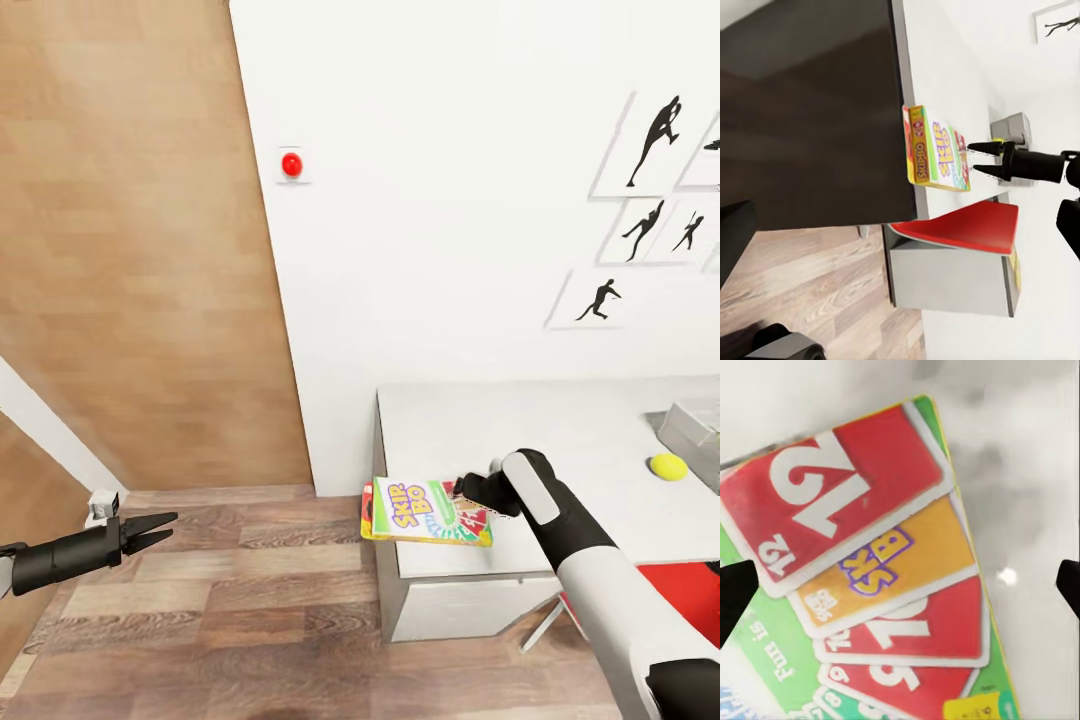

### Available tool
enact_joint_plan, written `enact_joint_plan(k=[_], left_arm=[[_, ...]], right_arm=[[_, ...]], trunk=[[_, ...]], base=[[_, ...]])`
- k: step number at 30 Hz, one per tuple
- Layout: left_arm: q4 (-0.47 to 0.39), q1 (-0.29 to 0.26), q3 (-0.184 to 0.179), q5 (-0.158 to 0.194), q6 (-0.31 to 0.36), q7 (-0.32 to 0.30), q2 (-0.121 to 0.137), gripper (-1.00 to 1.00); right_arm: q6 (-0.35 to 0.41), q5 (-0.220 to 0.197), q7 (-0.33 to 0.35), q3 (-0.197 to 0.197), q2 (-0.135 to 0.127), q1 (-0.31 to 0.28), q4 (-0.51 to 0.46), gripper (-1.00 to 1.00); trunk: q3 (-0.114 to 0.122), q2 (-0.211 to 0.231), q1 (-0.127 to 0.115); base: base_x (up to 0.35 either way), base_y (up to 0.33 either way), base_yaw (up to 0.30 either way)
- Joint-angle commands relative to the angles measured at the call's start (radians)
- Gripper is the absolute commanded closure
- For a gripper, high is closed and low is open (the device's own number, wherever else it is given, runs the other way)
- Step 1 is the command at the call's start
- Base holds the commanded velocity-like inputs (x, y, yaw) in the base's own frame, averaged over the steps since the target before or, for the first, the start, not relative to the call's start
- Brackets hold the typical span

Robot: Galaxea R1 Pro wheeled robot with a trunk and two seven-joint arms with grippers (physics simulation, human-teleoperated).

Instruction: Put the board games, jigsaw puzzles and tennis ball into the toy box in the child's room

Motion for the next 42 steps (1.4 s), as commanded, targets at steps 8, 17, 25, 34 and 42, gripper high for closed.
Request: enact_joint_plan(k=[8, 17, 25, 34, 42], left_arm=[[0.000, -0.001, 0.000, 0.004, 0.006, 0.000, 0.000, -1.00], [0.000, 0.000, 0.000, 0.003, 0.006, -0.002, 0.000, -1.00], [0.000, -0.001, 0.000, 0.003, 0.005, -0.001, 0.000, -1.00], [0.000, 0.000, -0.001, 0.003, 0.005, 0.000, 0.000, -1.00], [0.000, 0.000, 0.000, 0.001, 0.005, 0.000, 0.000, -1.00]], right_arm=[[0.009, -0.011, -0.013, 0.004, -0.002, 0.008, -0.097, -1.00], [0.013, -0.013, -0.013, -0.005, -0.003, 0.023, -0.178, -1.00], [0.067, -0.036, -0.002, -0.045, -0.054, 0.100, -0.420, -1.00], [0.126, -0.247, 0.276, -0.183, -0.091, 0.385, -0.704, -1.00], [0.115, -0.306, 0.738, -0.264, -0.081, 0.611, -0.736, -1.00]], trunk=[[0.010, -0.002, 0.001], [0.024, -0.002, 0.001], [0.036, -0.002, 0.001], [0.049, -0.002, 0.001], [0.062, -0.002, 0.001]], base=[[0.000, 0.000, -0.124], [0.000, 0.000, -0.124], [0.000, 0.000, -0.124], [0.000, 0.000, -0.097], [0.000, 0.000, -0.021]])
